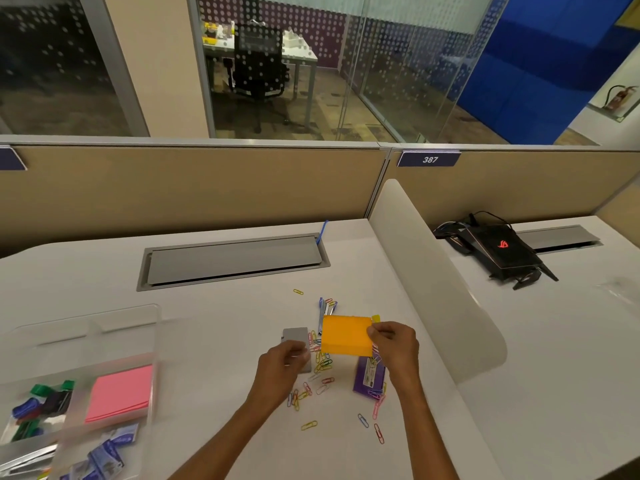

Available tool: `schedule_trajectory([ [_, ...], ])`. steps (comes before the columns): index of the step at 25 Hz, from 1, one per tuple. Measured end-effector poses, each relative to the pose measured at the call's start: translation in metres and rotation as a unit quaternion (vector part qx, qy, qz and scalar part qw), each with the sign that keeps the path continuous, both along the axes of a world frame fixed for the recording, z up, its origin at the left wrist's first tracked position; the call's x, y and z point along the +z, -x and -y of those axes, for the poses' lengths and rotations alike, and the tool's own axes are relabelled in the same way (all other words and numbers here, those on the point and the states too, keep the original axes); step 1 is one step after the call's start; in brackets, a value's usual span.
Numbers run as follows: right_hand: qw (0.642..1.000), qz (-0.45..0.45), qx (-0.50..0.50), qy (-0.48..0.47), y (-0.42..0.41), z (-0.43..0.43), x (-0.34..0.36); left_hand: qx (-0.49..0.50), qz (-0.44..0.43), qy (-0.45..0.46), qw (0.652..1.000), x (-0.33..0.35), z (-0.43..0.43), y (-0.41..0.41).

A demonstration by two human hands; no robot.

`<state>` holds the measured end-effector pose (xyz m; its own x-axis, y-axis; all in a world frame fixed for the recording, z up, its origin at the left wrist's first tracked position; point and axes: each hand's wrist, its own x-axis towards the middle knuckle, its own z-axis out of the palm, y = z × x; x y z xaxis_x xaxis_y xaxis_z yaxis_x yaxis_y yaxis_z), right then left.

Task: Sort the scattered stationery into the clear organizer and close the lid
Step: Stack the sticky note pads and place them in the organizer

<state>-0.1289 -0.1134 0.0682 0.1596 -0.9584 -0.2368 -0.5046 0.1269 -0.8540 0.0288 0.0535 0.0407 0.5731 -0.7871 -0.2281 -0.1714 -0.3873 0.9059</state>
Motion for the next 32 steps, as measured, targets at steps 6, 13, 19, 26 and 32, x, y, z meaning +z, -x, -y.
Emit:
schedule_trajectory([
  [6,0.993,0.088,0.046,-0.058,-0.032,-0.048,0.002,0.072,-0.2,0.068,0.975,0.016,-0.033,-0.018],
  [13,0.982,0.095,0.147,-0.073,-0.098,-0.137,-0.002,0.186,-0.169,0.065,0.966,0.018,-0.134,-0.071],
  [19,0.967,0.058,0.243,-0.048,-0.181,-0.223,-0.004,0.296,-0.119,0.015,0.948,0.005,-0.226,-0.123],
  [26,0.968,-0.027,0.249,0.018,-0.251,-0.268,-0.013,0.305,0.0,-0.048,0.951,0.0,-0.26,-0.167],
  [32,0.963,-0.09,0.251,0.049,-0.264,-0.271,-0.02,0.241,0.107,-0.114,0.958,-0.005,-0.259,-0.185],
])
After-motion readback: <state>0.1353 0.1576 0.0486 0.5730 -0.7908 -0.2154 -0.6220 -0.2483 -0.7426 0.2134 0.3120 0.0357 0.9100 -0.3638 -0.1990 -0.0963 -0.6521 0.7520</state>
